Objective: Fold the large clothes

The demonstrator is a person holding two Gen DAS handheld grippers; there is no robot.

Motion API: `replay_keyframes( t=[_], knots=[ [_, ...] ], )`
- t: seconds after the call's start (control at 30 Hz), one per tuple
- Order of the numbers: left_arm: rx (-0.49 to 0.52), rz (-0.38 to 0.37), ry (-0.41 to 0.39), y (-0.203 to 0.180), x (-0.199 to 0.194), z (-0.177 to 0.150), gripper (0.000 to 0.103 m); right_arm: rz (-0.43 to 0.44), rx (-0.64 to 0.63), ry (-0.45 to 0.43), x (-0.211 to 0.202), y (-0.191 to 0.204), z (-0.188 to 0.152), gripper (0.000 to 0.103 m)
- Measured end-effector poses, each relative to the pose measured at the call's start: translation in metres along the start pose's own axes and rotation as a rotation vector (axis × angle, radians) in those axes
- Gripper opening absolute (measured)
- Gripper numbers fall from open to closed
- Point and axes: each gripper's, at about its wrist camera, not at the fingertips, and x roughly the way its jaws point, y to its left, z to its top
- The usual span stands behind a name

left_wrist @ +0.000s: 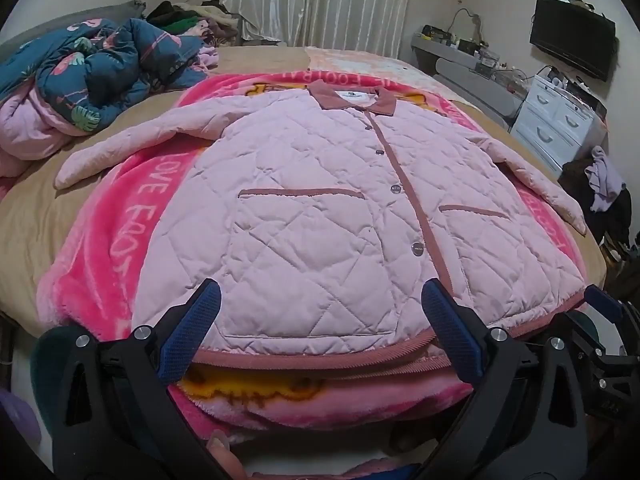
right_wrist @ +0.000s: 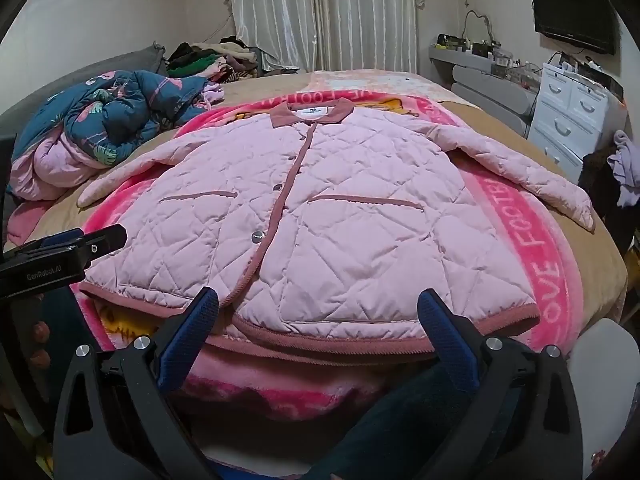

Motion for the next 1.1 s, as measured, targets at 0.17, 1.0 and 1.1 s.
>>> replay_keyframes(
  t=[0.17, 1.0, 1.1],
  knots=[
    [0.002, 0.002, -0.003, 0.0, -0.0002, -0.0008, 0.094, 0.003, -0.001, -0.005, -0.0013, -0.0011, 0.0017, 0.099],
    [0.008, 0.002, -0.009, -0.0032, -0.0033, -0.0019, 0.094, 0.002, -0.006, -0.011, -0.0019, -0.0002, 0.0016, 0.099],
    [0.009, 0.002, -0.009, -0.0031, -0.0033, -0.0019, 0.094, 0.002, -0.007, -0.012, -0.0015, -0.0004, 0.0017, 0.099]
  ],
)
